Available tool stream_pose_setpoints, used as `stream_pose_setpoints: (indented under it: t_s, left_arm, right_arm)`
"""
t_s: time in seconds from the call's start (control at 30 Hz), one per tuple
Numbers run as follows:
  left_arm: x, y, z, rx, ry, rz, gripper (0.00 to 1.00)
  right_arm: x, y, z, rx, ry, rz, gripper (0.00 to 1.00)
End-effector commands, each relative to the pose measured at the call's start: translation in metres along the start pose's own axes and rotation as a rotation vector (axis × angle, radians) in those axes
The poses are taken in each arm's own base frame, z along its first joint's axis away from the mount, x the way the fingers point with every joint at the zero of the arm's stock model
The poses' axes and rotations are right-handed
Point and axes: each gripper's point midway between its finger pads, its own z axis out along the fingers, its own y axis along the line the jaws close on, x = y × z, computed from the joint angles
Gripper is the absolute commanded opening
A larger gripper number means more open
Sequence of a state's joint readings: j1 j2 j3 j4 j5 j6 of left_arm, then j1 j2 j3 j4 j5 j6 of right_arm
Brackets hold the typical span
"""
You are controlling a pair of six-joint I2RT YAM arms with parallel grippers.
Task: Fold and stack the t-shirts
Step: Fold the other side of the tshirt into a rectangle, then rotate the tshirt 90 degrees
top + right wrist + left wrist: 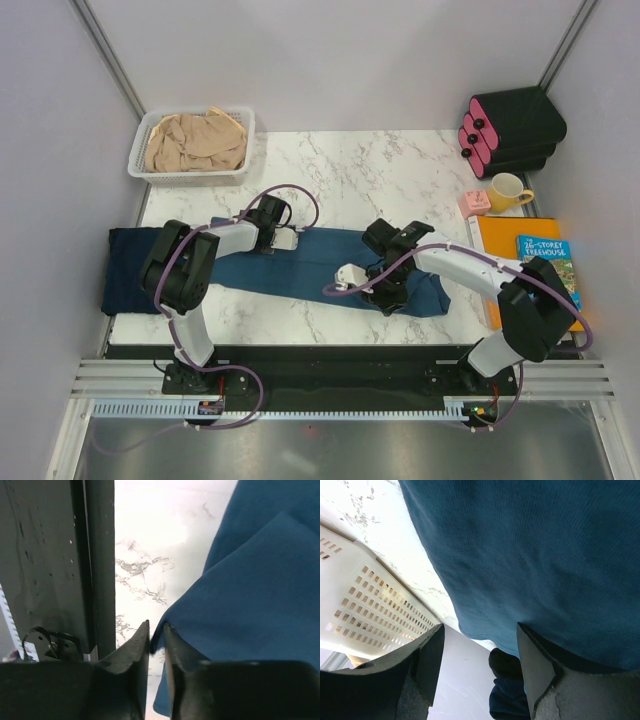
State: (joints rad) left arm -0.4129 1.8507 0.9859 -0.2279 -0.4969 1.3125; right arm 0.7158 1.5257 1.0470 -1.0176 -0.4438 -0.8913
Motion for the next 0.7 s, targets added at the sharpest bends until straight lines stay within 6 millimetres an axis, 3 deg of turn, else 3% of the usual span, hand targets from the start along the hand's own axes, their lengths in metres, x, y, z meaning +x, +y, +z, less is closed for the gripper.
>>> stream_pose_setpoints:
  t_s: [0.0, 0.1, 0.27, 0.33, 0.37, 0.4, 0.47, 0.67]
  left_arm:
    - [-0.025, -0.071, 0.017, 0.239, -0.112, 0.043, 0.68]
    - [-0.025, -0.073, 0.017, 0.242, -0.113, 0.047, 0.68]
    - [-0.027, -0.069, 0.017, 0.236, -0.121, 0.041, 0.68]
    - [-0.027, -0.068, 0.017, 0.236, -0.123, 0.042, 0.68]
    - [-0.028, -0.069, 0.018, 0.237, -0.122, 0.041, 0.68]
    - [-0.028, -0.068, 0.018, 0.236, -0.123, 0.04, 0.68]
    - [-0.029, -0.065, 0.018, 0.23, -0.125, 0.024, 0.68]
    - [-0.029, -0.059, 0.015, 0.214, -0.127, 0.004, 0.67]
  right_arm:
    - [0.019, 0.01, 0.013, -0.065, 0.063, 0.003, 0.35]
    - [0.018, 0.008, 0.01, -0.041, 0.06, -0.01, 0.44]
    - [-0.004, -0.003, -0.017, 0.066, -0.008, -0.062, 0.45]
    - [-0.009, -0.019, -0.029, 0.15, -0.026, -0.04, 0.35]
    - [-0.016, -0.036, -0.035, 0.232, -0.06, -0.036, 0.11]
    - [-0.007, -0.053, -0.041, 0.322, -0.025, -0.012, 0.0]
    - [0.008, -0.084, -0.044, 0.44, -0.02, 0.056, 0.0]
    - [0.065, -0.127, -0.035, 0.417, -0.009, 0.316, 0.0]
